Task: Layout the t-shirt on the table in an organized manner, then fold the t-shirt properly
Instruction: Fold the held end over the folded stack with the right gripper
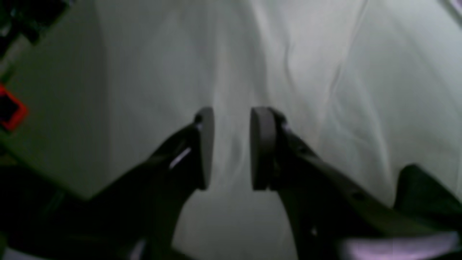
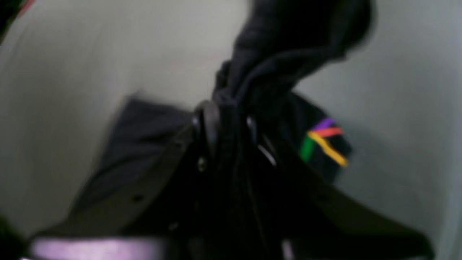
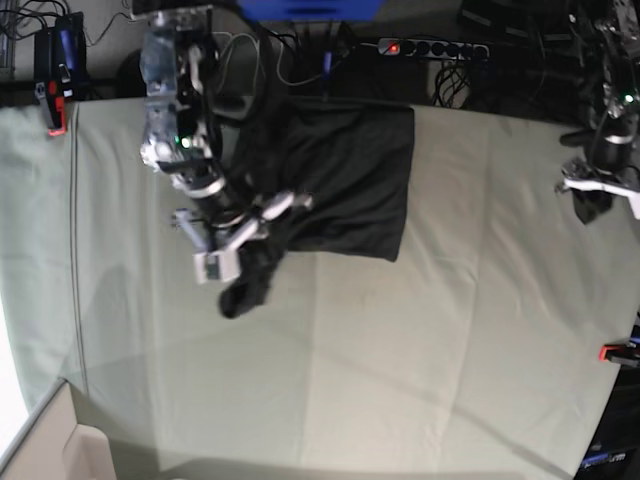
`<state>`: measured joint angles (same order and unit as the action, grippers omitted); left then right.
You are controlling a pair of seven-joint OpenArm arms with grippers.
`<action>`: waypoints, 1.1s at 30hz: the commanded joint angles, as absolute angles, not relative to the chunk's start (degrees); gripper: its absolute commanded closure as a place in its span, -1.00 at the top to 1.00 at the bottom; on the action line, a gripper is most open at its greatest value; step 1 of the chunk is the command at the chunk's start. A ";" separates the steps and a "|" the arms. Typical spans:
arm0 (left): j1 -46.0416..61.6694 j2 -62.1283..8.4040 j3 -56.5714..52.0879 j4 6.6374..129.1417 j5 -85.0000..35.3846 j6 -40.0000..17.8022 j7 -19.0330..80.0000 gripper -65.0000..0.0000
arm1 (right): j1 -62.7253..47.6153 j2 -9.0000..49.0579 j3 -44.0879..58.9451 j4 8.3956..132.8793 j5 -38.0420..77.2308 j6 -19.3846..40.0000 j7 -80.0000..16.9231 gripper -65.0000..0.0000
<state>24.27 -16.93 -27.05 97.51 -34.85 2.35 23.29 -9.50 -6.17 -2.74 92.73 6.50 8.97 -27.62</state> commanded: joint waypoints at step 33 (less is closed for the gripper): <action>24.57 -17.63 -31.25 98.68 -34.95 2.15 22.29 -0.47 | -3.82 -7.60 -26.15 80.40 6.90 6.20 -26.15 -0.91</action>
